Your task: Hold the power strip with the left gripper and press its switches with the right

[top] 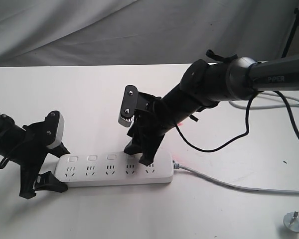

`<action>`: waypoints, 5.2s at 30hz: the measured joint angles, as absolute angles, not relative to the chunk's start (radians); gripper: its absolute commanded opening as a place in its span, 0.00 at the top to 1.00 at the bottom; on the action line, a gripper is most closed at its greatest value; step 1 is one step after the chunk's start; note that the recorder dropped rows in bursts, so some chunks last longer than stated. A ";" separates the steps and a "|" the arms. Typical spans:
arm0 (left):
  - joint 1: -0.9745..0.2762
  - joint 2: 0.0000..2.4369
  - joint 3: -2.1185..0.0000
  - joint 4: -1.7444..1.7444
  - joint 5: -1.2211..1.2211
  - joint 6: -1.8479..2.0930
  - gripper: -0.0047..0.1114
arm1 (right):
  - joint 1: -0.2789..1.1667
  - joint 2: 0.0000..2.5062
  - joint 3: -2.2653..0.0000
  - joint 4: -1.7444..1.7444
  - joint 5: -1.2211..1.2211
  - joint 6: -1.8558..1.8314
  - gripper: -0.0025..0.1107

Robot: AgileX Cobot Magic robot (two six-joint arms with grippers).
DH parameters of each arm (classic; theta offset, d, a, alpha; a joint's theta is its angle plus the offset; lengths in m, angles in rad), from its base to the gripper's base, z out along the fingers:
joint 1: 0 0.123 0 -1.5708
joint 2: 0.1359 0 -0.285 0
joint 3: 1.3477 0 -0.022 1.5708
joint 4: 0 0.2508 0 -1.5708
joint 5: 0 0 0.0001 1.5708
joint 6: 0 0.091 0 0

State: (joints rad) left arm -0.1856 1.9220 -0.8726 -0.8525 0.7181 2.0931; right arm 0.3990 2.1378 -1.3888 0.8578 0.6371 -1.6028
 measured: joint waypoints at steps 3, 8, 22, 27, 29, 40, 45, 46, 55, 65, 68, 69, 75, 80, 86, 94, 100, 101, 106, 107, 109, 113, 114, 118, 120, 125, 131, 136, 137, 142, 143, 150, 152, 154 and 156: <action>-0.186 1.922 -0.873 -0.853 0.718 2.093 0.38 | 0.399 2.138 -1.388 0.858 0.637 -1.603 0.58; -0.186 1.922 -0.873 -0.853 0.718 2.093 0.38 | 0.399 2.138 -1.388 0.858 0.637 -1.605 0.58; -0.186 1.922 -0.873 -0.853 0.718 2.093 0.38 | 0.399 2.169 -1.392 0.857 0.643 -1.596 0.58; -0.186 1.922 -0.873 -0.853 0.718 2.093 0.38 | 0.399 2.193 -1.402 0.887 0.663 -1.592 0.58; -0.186 1.922 -0.873 -0.853 0.718 2.093 0.38 | 0.399 2.193 -1.403 0.891 0.665 -1.592 0.58; -0.186 1.922 -0.873 -0.853 0.718 2.093 0.38 | 0.401 2.049 -1.382 0.820 0.663 -1.594 0.58; -0.186 1.922 -0.873 -0.853 0.718 2.093 0.38 | 0.372 1.995 -1.382 0.774 0.689 -1.566 0.58; -0.186 1.922 -0.873 -0.853 0.718 2.093 0.38 | 0.364 1.995 -1.382 0.770 0.693 -1.561 0.58; -0.186 1.922 -0.873 -0.853 0.718 2.093 0.38 | 0.318 2.003 -1.375 0.752 0.702 -1.541 0.58; -0.186 1.922 -0.873 -0.853 0.718 2.093 0.38 | 0.318 2.077 -1.344 0.802 0.697 -1.541 0.58; -0.186 1.922 -0.873 -0.853 0.718 2.093 0.38 | 0.318 2.083 -1.344 0.804 0.697 -1.543 0.58; -0.186 1.922 -0.873 -0.853 0.718 2.093 0.38 | 0.318 2.083 -1.344 0.804 0.697 -1.543 0.58; -0.186 1.922 -0.873 -0.853 0.718 2.093 0.38 | 0.318 2.111 -1.344 0.807 0.697 -1.543 0.58; -0.186 1.922 -0.873 -0.853 0.718 2.093 0.38 | 0.318 2.117 -1.344 0.809 0.697 -1.543 0.58; -0.186 1.922 -0.873 -0.853 0.718 2.093 0.38 | 0.318 2.117 -1.344 0.784 0.697 -1.543 0.58; -0.186 1.922 -0.873 -0.853 0.718 2.093 0.38 | 0.318 2.121 -1.344 0.771 0.701 -1.541 0.58; -0.186 1.922 -0.873 -0.853 0.718 2.093 0.38 | 0.315 2.132 -1.344 0.774 0.708 -1.539 0.58; -0.186 1.922 -0.873 -0.853 0.718 2.093 0.38 | 0.315 2.132 -1.344 0.776 0.710 -1.537 0.58; -0.186 1.922 -0.873 -0.853 0.718 2.093 0.38 | 0.315 2.134 -1.344 0.785 0.712 -1.537 0.58; -0.186 1.922 -0.873 -0.853 0.718 2.093 0.38 | 0.315 2.134 -1.344 0.798 0.712 -1.537 0.58; -0.186 1.922 -0.873 -0.853 0.718 2.093 0.38 | 0.315 2.134 -1.344 0.812 0.712 -1.537 0.58; -0.186 1.922 -0.873 -0.853 0.718 2.093 0.38 | 0.315 2.105 -1.333 0.800 0.710 -1.537 0.59; -0.186 1.922 -0.873 -0.853 0.718 2.093 0.38 | 0.315 2.088 -1.327 0.788 0.708 -1.540 0.60; -0.186 1.922 -0.873 -0.853 0.718 2.093 0.38 | 0.315 1.995 -1.326 0.778 0.699 -1.540 0.68; -0.186 1.922 -0.873 -0.853 0.718 2.093 0.38 | 0.315 1.942 -1.326 0.778 0.699 -1.540 0.77; -0.186 1.922 -0.873 -0.853 0.718 2.093 0.38 | 0.315 1.829 -1.326 0.743 0.736 -1.501 0.98; -0.186 1.922 -0.873 -0.853 0.718 2.093 0.38 | 0.315 1.682 -1.326 0.609 0.878 -1.292 0.98; -0.186 1.922 -0.873 -0.853 0.718 2.093 0.38 | 0.315 1.444 -1.137 0.565 0.837 -1.113 0.98; -0.186 1.922 -0.873 -0.853 0.718 2.093 0.38 | 0.315 1.398 -1.098 0.565 0.813 -1.094 0.98; -0.186 1.922 -0.873 -0.853 0.718 2.093 0.38 | 0.315 1.137 -0.803 0.566 0.590 -0.930 0.98; -0.186 1.922 -0.873 -0.853 0.718 2.093 0.38 | 0.315 1.097 -0.755 0.566 0.540 -0.918 0.98; -0.186 1.922 -0.873 -0.853 0.718 2.093 0.38 | 0.315 0.857 -0.509 0.636 0.242 -0.887 0.98; -0.186 1.922 -0.873 -0.853 0.718 2.093 0.38 | 0.315 0.785 -0.461 0.670 0.206 -0.886 0.98; -0.186 1.922 -0.873 -0.853 0.718 2.093 0.38 | 0.315 0.716 -0.428 0.683 0.186 -0.886 0.98; -0.186 1.922 -0.873 -0.853 0.718 2.093 0.38 | 0.315 0.643 -0.395 0.690 0.162 -0.886 0.98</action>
